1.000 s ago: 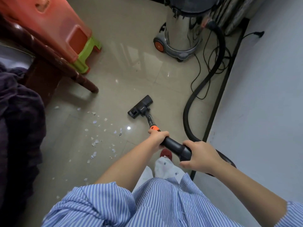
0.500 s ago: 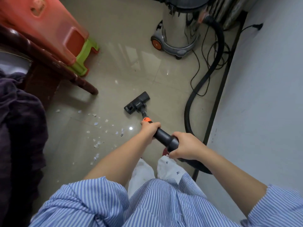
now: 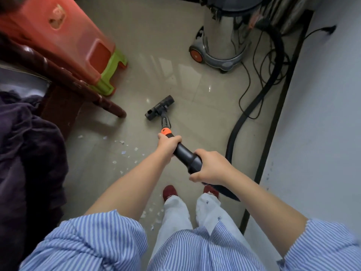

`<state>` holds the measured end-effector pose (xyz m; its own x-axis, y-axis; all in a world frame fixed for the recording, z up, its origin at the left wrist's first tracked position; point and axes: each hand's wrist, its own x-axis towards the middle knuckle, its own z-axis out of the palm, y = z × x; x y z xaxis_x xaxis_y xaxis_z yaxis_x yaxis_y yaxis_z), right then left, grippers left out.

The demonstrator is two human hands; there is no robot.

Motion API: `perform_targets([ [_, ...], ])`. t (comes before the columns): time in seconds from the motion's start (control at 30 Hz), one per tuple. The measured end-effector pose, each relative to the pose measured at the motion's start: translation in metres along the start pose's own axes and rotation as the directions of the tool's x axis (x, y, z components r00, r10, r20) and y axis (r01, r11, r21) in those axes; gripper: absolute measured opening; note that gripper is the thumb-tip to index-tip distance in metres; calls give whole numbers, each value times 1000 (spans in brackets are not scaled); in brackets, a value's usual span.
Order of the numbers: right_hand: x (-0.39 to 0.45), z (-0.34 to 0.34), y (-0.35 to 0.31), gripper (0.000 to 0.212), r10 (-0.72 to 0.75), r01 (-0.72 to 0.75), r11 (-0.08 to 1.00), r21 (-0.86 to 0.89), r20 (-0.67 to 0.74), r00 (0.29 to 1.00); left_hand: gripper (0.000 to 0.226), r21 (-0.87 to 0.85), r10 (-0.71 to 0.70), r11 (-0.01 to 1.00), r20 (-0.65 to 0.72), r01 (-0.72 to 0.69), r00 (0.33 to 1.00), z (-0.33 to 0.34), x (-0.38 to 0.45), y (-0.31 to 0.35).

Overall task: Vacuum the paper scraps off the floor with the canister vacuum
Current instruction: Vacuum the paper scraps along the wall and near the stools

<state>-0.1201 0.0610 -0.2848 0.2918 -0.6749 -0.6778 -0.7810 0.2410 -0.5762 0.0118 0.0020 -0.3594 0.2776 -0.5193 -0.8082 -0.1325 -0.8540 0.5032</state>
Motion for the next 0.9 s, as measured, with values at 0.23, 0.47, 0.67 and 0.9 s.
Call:
perform_targets([
  [0.23, 27, 11, 20, 40, 41, -43, 996, 80, 32, 999, 42, 65, -48, 997, -2, 48, 999, 13, 27, -7],
  [0.47, -5, 10, 49, 44, 62, -63, 998, 13, 88, 994, 39, 67, -89, 994, 61, 85, 994, 38, 6, -33],
  [0.67, -16, 11, 65, 45, 54, -55, 999, 3, 97, 994, 61, 63, -117, 992, 99, 111, 988, 48, -8, -44],
  [0.9, -18, 32, 101, 46, 42, -42, 999, 0, 136, 990, 67, 145, -231, 968, 186, 205, 955, 61, -14, -55],
])
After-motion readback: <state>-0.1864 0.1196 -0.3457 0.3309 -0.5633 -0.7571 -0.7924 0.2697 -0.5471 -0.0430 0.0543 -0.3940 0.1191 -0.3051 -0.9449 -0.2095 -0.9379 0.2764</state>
